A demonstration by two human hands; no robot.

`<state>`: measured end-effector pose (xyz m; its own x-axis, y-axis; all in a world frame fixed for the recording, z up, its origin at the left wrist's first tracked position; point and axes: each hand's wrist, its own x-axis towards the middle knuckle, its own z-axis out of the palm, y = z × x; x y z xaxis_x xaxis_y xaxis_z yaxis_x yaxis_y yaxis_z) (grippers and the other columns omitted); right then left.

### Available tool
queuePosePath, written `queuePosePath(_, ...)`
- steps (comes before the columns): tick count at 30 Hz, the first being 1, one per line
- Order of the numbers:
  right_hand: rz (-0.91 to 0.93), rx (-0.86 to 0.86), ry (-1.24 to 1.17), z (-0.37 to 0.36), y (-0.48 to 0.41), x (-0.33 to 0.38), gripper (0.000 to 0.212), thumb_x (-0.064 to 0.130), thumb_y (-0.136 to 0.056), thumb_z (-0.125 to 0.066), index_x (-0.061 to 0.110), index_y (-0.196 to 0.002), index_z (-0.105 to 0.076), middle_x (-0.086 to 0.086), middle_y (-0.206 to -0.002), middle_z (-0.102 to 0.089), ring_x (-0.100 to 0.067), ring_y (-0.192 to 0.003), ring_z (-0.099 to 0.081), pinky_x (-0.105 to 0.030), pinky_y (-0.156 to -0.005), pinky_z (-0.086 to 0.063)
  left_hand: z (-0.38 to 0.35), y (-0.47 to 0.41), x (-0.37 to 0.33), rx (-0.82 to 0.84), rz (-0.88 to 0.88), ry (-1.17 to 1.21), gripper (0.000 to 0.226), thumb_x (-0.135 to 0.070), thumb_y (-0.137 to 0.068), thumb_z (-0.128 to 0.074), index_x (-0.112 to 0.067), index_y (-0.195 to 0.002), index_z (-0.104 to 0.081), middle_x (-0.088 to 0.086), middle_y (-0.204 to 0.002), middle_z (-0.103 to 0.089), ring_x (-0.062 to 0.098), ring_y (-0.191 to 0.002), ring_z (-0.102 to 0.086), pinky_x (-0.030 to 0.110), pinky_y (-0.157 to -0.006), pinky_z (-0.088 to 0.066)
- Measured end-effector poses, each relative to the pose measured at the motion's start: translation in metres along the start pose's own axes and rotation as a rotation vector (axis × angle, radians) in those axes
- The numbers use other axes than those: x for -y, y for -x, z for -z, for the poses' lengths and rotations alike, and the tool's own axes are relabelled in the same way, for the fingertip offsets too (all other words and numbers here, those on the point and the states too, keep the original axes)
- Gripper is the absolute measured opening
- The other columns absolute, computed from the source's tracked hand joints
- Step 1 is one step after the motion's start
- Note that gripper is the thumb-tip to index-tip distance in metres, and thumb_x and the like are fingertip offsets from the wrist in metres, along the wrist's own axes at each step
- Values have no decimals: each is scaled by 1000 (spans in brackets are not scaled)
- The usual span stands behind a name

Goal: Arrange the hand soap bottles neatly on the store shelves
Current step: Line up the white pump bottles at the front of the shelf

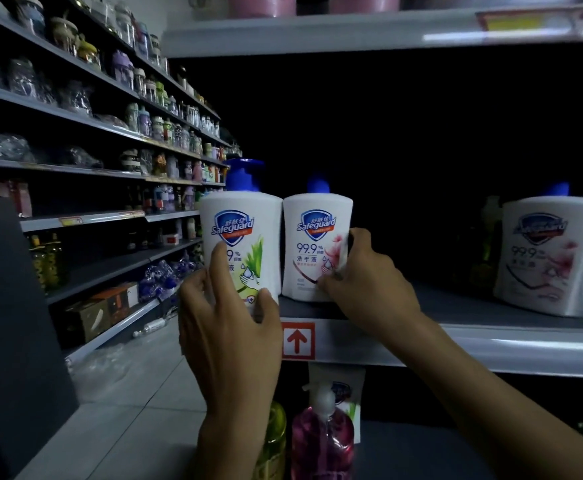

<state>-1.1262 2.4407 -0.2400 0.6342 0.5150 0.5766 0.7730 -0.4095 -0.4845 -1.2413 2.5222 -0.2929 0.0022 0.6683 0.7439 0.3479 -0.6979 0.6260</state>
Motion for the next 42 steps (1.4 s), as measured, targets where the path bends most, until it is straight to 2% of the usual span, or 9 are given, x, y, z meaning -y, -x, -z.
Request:
queuePosePath(5,120,-134,-28,36,24,-26,54,33,-88,-64,25,-135,-40,0,-127,-57,-21,-111,-58,-42,-86,-52,-2,6,-22,-139,-55,51,60,-20,-81,-63,-21,-136,-39,17,-134,-38,34,-122,-40,45,-89,-49)
queuePosePath(9,172,-393,19,88,47,-80,35,17,-85,-65,16,-119,-54,-5,-112,-60,-26,-102,-59,-40,-84,-49,-20,29,-72,-116,-246,375,34,-11,-86,-52,-5,-119,-57,19,-119,-50,26,-113,-49,1,-91,-31)
queuePosePath(12,59,-468,67,120,51,-126,40,13,-83,-65,14,-121,-51,-9,-114,-57,-27,-101,-58,-34,-78,-44,-36,49,-117,-19,-399,480,20,-5,-87,-50,-7,-101,-65,12,-102,-58,21,-92,-56,10,-76,-36)
queuePosePath(16,-55,-437,59,144,43,-165,45,16,-84,-69,12,-123,-45,-2,-112,-55,-23,-103,-56,-26,-75,-38,-66,49,-179,429,-271,509,23,-13,-93,-46,-18,-108,-64,3,-103,-65,19,-85,-60,19,-63,-38)
queuePosePath(22,-192,-275,-30,155,32,-181,53,18,-85,-71,12,-126,-38,8,-86,-54,-17,-82,-56,-27,-69,-42,-128,44,-226,956,-109,336,41,-14,-88,-50,-15,-129,-49,12,-126,-57,31,-109,-56,36,-84,-48)
queuePosePath(25,-277,-218,-100,158,26,-183,62,24,-83,-73,15,-132,-35,-3,-100,-63,-20,-85,-62,-30,-71,-47,-137,44,-229,1137,113,500,36,-11,-89,-48,-10,-125,-51,14,-123,-60,28,-109,-56,31,-80,-46)
queuePosePath(30,-282,-212,-42,151,25,-184,61,32,-79,-76,20,-128,-41,-7,-113,-69,-27,-95,-67,-43,-80,-55,-132,42,-233,1145,54,506,38,-9,-90,-48,-13,-128,-49,10,-120,-59,24,-102,-54,24,-59,-38)
queuePosePath(35,-242,-302,-113,147,31,-181,52,29,-77,-78,22,-119,-48,0,-104,-70,-19,-89,-67,-35,-75,-53,-125,45,-223,1004,-42,500,35,-13,-88,-53,-20,-122,-49,4,-119,-62,21,-105,-59,34,-85,-50)
queuePosePath(42,-99,-312,-334,132,47,-154,48,20,-79,-77,30,-117,-50,9,-101,-72,-3,-87,-69,-37,-79,-59,-79,56,-189,614,-277,364,32,-31,-99,-44,-21,-129,-44,3,-126,-58,20,-113,-56,34,-87,-50)
